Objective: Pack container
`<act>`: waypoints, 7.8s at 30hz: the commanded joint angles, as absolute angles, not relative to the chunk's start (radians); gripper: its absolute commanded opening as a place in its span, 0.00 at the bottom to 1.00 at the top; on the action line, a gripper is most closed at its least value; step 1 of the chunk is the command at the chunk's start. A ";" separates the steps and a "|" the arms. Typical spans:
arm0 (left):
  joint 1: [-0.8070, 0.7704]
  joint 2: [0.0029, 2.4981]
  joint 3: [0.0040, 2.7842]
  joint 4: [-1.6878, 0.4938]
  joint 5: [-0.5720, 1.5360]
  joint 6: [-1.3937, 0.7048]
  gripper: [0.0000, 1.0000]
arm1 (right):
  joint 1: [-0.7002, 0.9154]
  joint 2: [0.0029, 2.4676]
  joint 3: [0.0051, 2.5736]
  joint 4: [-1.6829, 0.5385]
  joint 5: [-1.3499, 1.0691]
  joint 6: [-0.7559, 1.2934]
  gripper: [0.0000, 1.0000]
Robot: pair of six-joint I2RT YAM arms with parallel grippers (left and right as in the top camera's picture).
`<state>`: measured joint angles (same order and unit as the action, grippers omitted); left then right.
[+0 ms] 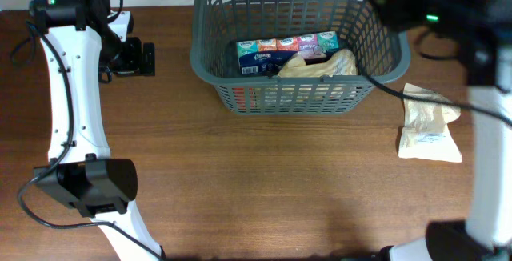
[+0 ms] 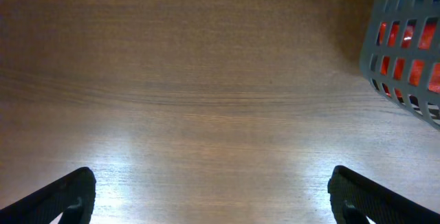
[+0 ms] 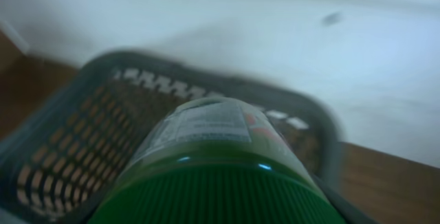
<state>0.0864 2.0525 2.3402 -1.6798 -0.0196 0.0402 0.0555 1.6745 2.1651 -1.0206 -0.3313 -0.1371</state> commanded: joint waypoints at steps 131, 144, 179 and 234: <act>0.088 2.049 2.338 -1.680 -0.026 0.030 0.99 | 0.427 2.345 2.365 -0.979 -0.301 0.276 0.04; 0.088 2.049 2.338 -1.680 -0.026 0.030 0.99 | 0.413 2.244 2.377 -1.060 -0.072 0.158 0.72; 0.088 2.049 2.338 -1.680 -0.026 0.030 0.99 | 0.084 0.823 2.517 -1.699 0.112 -0.011 0.77; 0.088 2.049 2.338 -1.680 -0.026 0.030 0.99 | -0.003 0.003 0.176 -0.253 0.133 0.193 0.99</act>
